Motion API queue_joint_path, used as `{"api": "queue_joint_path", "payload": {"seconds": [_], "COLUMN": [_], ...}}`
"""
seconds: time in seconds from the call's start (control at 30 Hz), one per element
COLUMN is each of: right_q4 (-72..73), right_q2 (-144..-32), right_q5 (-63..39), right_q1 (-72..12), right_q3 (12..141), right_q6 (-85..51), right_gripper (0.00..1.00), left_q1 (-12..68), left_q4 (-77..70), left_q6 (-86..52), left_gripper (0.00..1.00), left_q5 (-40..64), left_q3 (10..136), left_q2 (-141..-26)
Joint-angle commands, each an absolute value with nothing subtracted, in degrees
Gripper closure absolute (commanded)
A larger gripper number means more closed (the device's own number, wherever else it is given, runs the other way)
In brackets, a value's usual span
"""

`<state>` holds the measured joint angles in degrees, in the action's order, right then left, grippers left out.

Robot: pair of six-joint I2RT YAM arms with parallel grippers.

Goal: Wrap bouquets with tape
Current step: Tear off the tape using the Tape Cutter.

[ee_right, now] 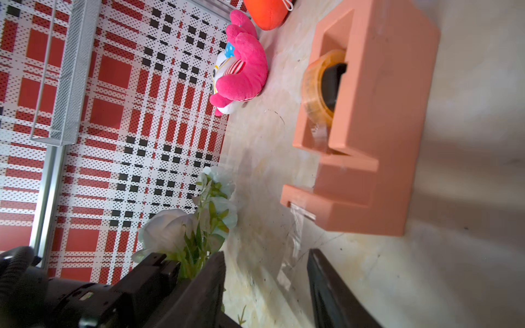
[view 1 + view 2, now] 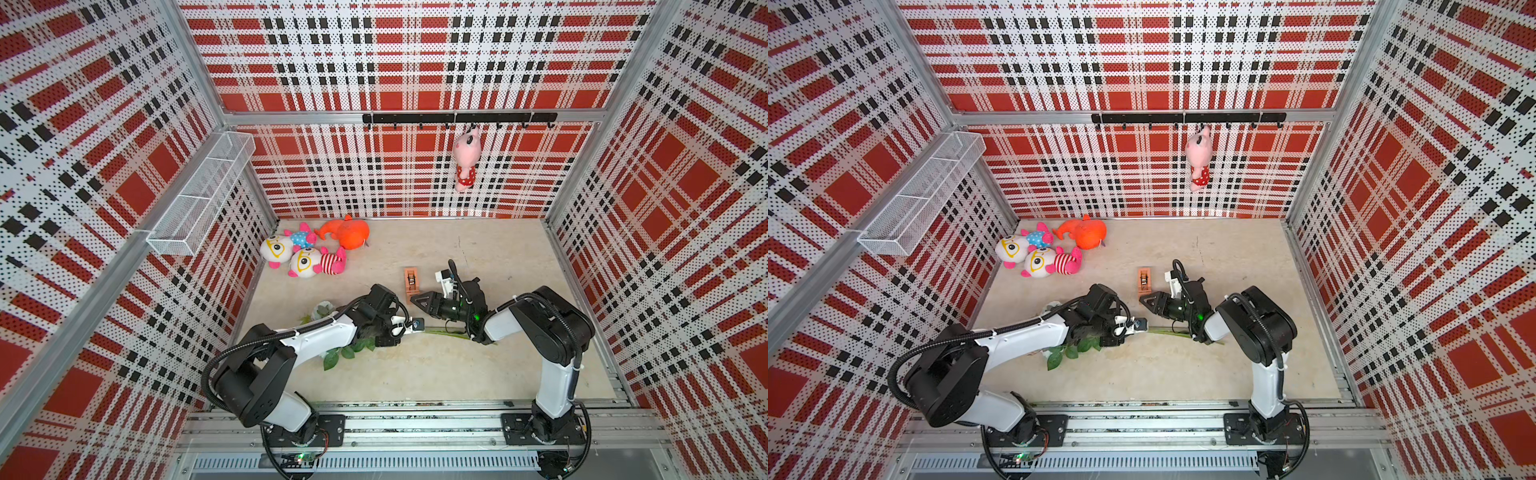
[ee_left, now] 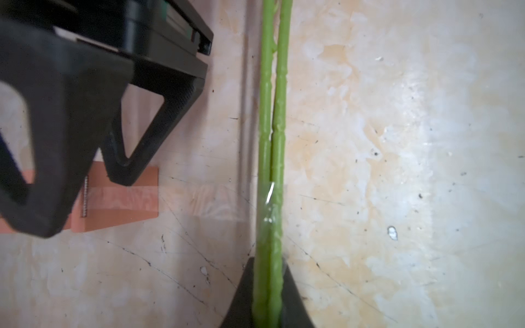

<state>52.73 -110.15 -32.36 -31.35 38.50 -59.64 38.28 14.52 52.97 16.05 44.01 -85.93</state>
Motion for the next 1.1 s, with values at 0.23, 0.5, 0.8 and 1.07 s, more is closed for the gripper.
{"api": "queue_joint_path", "payload": {"seconds": [0.23,0.5,0.8,1.07], "right_q4": [51.1,51.7,51.2,50.4], "right_q2": [-111.3,-113.0,-114.4,-116.0], "right_q5": [-29.2,-29.9,-28.8,-28.3], "right_q1": [-32.5,-32.6,-32.6,-32.6], "right_q3": [41.0,42.0,41.9,41.5], "right_q6": [-59.4,-60.6,-62.0,-63.6], "right_gripper": [0.58,0.65,0.93,1.0], "left_q1": [38.0,38.0,38.0,38.3], "left_q4": [13.3,13.3,13.0,11.4], "left_q6": [53.8,53.5,53.4,53.1], "left_gripper": [1.0,1.0,1.0,1.0], "left_q5": [16.3,15.9,15.4,14.0], "left_q3": [43.7,43.9,44.1,43.5], "left_q2": [-86.0,-86.8,-87.0,-86.5]}}
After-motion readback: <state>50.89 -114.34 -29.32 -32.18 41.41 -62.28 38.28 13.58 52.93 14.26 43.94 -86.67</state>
